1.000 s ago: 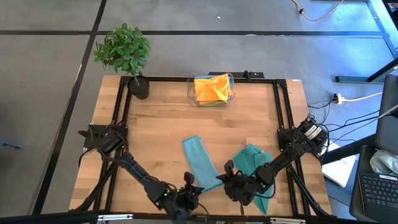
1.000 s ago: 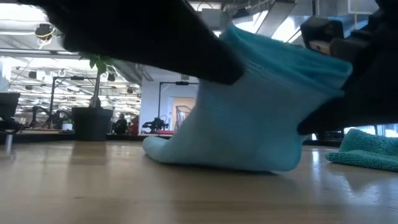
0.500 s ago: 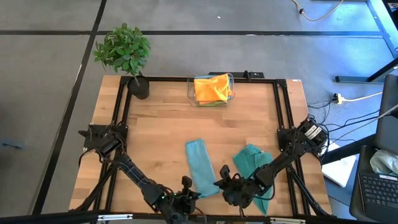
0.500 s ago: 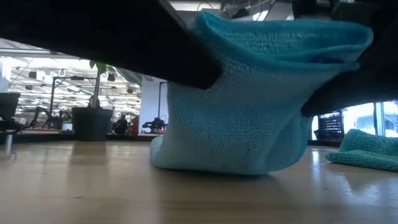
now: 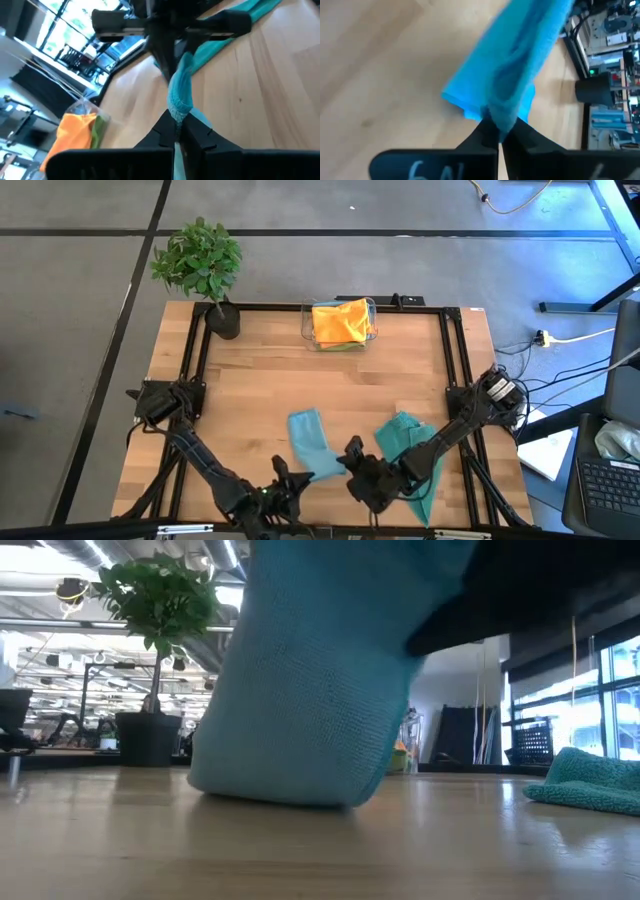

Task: Fold microfiber towels
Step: Fold the top blue microfiber towel, then put the folded blue microfiber towel into the transparent bin

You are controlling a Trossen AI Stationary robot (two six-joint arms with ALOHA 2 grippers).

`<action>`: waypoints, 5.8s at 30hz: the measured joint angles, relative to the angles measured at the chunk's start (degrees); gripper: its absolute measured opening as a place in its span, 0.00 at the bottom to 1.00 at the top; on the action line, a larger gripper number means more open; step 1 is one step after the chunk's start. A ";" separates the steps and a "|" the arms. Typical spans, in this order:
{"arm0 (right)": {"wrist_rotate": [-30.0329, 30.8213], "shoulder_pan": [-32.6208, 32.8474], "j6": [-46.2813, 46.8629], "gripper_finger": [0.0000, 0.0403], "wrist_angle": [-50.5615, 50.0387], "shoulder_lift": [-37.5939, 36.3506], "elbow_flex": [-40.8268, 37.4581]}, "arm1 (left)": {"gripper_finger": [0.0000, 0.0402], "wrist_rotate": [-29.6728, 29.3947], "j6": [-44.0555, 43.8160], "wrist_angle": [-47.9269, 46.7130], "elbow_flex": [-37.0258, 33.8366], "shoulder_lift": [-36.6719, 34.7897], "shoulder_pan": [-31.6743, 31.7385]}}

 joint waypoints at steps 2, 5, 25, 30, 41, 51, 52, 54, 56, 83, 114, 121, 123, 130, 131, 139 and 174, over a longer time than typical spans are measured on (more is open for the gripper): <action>-0.73 -2.01 -2.02 0.02 0.05 0.01 0.09 | 0.01 0.39 -2.35 -1.39 0.00 0.00 0.39; -3.92 -5.50 -4.40 0.02 0.32 0.02 0.13 | 0.01 2.86 -8.16 -4.12 -0.02 0.00 1.17; -27.35 -22.69 -4.19 0.03 3.85 0.43 0.10 | 0.02 6.96 -46.62 -34.72 -5.60 0.00 3.69; -28.32 -24.91 -4.31 0.03 3.64 1.95 0.02 | 0.03 7.80 -48.62 -34.67 -6.78 0.00 6.04; -32.93 -27.73 -4.48 0.09 3.55 2.69 0.02 | 0.01 8.23 -48.26 -36.10 -1.13 0.02 7.53; -29.70 -26.72 -3.10 0.33 -0.83 -2.03 0.02 | 0.00 11.03 -66.59 -53.53 0.41 0.02 9.01; -29.70 -26.52 -2.01 0.35 -1.27 -2.56 0.02 | 0.00 11.33 -68.43 -54.85 -0.01 0.02 9.27; -30.13 -25.90 0.61 0.38 -2.46 -3.47 0.02 | 0.00 11.27 -70.56 -55.69 -0.48 0.02 9.59; -31.73 -25.16 3.04 0.40 -3.20 -3.96 0.02 | 0.00 11.45 -71.13 -55.65 -0.74 0.02 10.09; -37.73 -9.15 3.37 0.32 2.78 -1.49 0.04 | 0.38 14.16 -67.63 -56.79 -0.81 0.02 19.25; -46.31 -35.48 1.40 0.31 24.53 7.91 0.04 | 0.38 5.96 -91.04 -47.11 -2.71 0.09 -1.85; -41.67 -36.04 5.00 0.31 19.20 10.90 0.11 | 0.38 6.62 -89.59 -45.37 -2.71 0.09 -1.87; -40.58 -36.07 6.32 0.31 16.04 10.59 0.29 | 0.38 6.66 -89.59 -45.35 -2.71 0.09 -1.87; -40.14 -36.14 8.32 0.31 8.17 8.83 0.35 | 0.38 6.72 -89.62 -45.15 -2.71 0.09 -1.84; -40.14 -36.14 8.75 0.31 6.79 8.49 0.34 | 0.38 6.76 -89.62 -44.97 -2.71 0.09 -1.89; -32.55 -32.49 1.41 0.29 4.05 2.90 -0.29 | 0.38 6.95 -88.94 -43.01 -2.71 0.09 -2.19; -25.81 -23.42 10.56 0.70 9.67 10.53 0.37 | 0.38 8.23 -87.11 -38.81 -2.71 0.17 -2.83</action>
